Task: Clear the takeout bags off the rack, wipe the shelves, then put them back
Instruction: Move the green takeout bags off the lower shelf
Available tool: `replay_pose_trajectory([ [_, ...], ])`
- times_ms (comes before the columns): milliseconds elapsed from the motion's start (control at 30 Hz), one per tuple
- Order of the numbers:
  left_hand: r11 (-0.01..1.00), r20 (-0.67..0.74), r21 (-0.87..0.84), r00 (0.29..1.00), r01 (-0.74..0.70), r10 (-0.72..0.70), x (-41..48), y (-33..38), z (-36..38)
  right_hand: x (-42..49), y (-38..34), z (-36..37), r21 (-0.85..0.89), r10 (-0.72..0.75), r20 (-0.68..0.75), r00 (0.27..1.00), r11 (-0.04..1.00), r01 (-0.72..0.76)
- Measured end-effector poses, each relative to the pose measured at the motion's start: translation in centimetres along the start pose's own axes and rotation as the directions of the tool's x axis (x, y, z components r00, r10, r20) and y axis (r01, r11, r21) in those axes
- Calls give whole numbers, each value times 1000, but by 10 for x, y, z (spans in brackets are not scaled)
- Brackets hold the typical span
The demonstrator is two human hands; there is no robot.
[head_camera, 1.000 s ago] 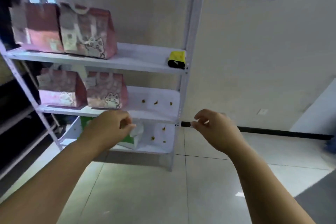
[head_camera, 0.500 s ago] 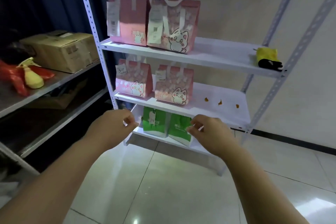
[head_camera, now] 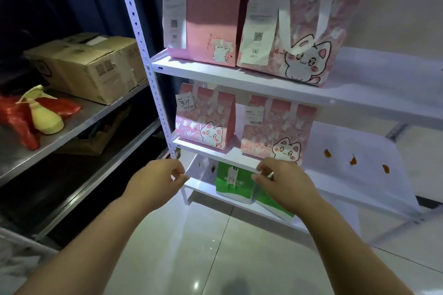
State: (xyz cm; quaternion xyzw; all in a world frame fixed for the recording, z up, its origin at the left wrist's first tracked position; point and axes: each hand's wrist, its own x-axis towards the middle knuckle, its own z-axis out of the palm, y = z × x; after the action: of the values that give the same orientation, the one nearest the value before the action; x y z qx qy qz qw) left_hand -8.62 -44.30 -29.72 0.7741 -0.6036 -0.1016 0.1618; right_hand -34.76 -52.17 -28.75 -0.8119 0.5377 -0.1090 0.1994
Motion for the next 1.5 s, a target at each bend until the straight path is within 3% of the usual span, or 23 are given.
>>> replay_pose_trajectory([
  [233, 1000, 82, -12, 997, 14, -13, 98, -55, 16, 96, -27, 35, -44, 86, 44, 995, 995, -84],
  [700, 985, 128, -168, 990, -41, 63, 259, -144, 118, 229, -41, 165, 38, 416, -100, 904, 909, -414],
  [1000, 962, 77, -263, 996, 67, -48, 319, -163, 161, 289, -23, 210, 83, 455, -128, 881, 890, -448],
  [1267, 942, 74, -327, 996, 72, -51, 332, -167, 167, 300, -12, 220, 235, 520, -141, 843, 844, -482],
  [1500, 932, 82, -357, 996, 58, -31, 326, -166, 164, 297, -9, 218, 237, 510, -162, 845, 851, -469],
])
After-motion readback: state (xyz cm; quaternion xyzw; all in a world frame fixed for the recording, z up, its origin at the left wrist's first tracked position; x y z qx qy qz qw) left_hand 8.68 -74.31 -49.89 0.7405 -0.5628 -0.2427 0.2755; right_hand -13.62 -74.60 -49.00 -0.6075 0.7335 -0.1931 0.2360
